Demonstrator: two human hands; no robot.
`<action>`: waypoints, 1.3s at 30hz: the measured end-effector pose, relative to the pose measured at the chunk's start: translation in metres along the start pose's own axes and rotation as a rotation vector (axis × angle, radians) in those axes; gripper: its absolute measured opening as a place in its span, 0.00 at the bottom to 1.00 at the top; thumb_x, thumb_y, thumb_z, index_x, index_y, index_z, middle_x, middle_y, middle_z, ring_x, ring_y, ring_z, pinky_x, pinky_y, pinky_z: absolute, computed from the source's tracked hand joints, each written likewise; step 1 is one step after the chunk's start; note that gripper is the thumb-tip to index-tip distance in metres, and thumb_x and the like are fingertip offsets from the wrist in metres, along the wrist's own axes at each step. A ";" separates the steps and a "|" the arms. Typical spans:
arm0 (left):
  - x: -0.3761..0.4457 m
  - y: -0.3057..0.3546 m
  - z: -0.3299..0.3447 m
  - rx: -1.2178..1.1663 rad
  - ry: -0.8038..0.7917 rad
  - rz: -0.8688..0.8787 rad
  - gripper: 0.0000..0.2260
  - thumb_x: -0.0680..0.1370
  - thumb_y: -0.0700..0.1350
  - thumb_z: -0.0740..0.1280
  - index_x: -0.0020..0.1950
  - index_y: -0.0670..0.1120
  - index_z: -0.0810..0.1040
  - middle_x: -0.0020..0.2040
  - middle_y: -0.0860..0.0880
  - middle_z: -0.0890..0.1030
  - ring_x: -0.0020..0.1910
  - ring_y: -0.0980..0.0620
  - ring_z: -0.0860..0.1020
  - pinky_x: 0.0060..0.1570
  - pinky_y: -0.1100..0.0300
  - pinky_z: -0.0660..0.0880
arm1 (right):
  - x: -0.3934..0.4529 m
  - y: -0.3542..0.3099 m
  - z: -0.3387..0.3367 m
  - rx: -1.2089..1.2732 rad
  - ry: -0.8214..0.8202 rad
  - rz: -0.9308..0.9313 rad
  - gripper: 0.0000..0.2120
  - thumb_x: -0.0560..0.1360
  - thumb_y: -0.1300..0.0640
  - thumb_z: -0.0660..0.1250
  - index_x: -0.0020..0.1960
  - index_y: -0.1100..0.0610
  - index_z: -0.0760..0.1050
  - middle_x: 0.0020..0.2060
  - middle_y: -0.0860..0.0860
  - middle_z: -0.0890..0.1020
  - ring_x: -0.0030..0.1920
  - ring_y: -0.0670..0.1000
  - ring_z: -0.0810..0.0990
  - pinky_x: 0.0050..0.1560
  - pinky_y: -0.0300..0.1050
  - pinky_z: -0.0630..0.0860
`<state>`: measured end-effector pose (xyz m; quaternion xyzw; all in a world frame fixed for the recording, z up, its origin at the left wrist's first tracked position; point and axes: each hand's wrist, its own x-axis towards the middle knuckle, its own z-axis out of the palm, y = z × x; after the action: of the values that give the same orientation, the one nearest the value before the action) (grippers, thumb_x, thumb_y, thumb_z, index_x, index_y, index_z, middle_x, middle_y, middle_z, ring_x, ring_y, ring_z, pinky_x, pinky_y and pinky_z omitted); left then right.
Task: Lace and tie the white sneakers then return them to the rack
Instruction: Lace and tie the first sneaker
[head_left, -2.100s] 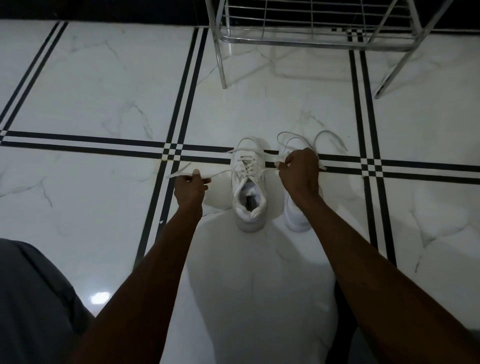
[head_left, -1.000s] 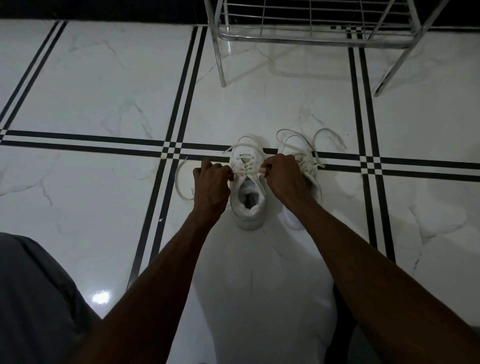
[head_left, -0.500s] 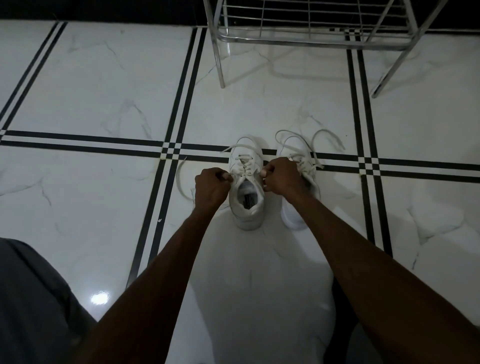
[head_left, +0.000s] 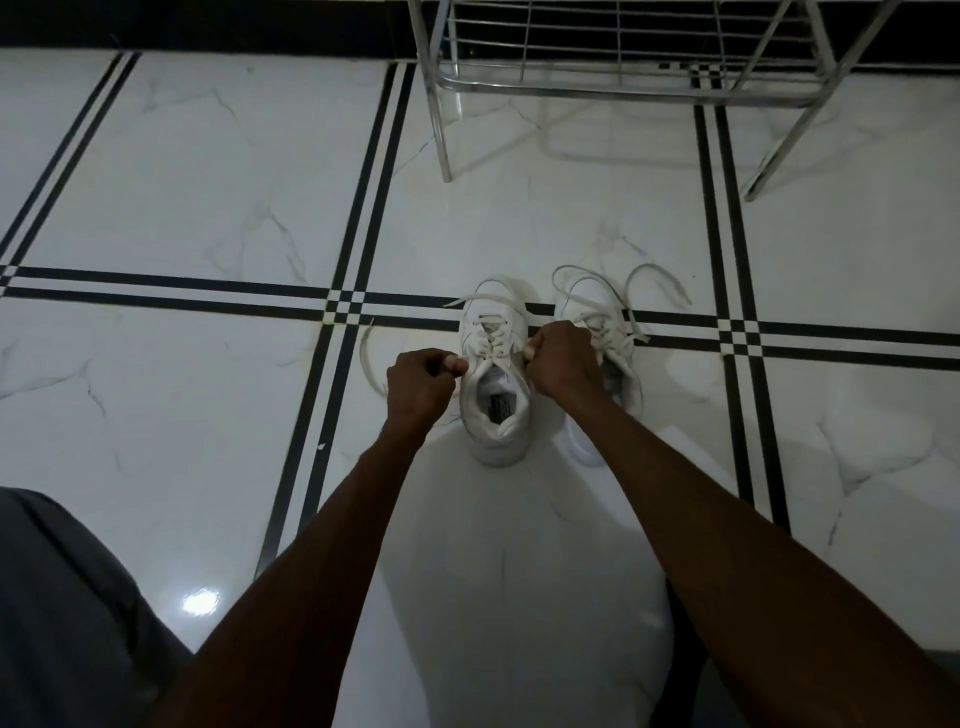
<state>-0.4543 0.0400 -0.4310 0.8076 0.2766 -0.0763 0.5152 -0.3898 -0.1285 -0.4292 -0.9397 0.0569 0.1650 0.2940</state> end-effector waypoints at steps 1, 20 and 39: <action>0.001 0.002 -0.003 0.071 -0.028 0.032 0.10 0.79 0.37 0.65 0.50 0.44 0.86 0.49 0.48 0.87 0.52 0.50 0.83 0.55 0.54 0.78 | 0.000 0.000 -0.002 -0.009 -0.050 -0.005 0.06 0.73 0.62 0.68 0.43 0.63 0.83 0.43 0.60 0.85 0.45 0.59 0.84 0.38 0.44 0.76; 0.014 0.049 -0.002 -0.475 -0.171 0.062 0.13 0.86 0.50 0.59 0.53 0.42 0.78 0.42 0.48 0.80 0.44 0.50 0.80 0.54 0.52 0.79 | 0.008 -0.019 -0.037 0.999 -0.381 0.063 0.11 0.82 0.51 0.62 0.53 0.56 0.81 0.46 0.51 0.83 0.47 0.51 0.83 0.41 0.44 0.73; 0.015 0.044 -0.006 -0.087 -0.253 0.414 0.13 0.85 0.37 0.57 0.68 0.44 0.73 0.43 0.51 0.80 0.39 0.63 0.79 0.43 0.67 0.77 | 0.010 -0.020 -0.025 0.878 -0.187 0.032 0.10 0.73 0.63 0.74 0.51 0.62 0.76 0.42 0.58 0.88 0.39 0.51 0.85 0.40 0.47 0.80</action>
<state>-0.4190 0.0369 -0.3995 0.8080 0.0416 -0.0577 0.5849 -0.3695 -0.1259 -0.4028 -0.7060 0.1093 0.2140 0.6662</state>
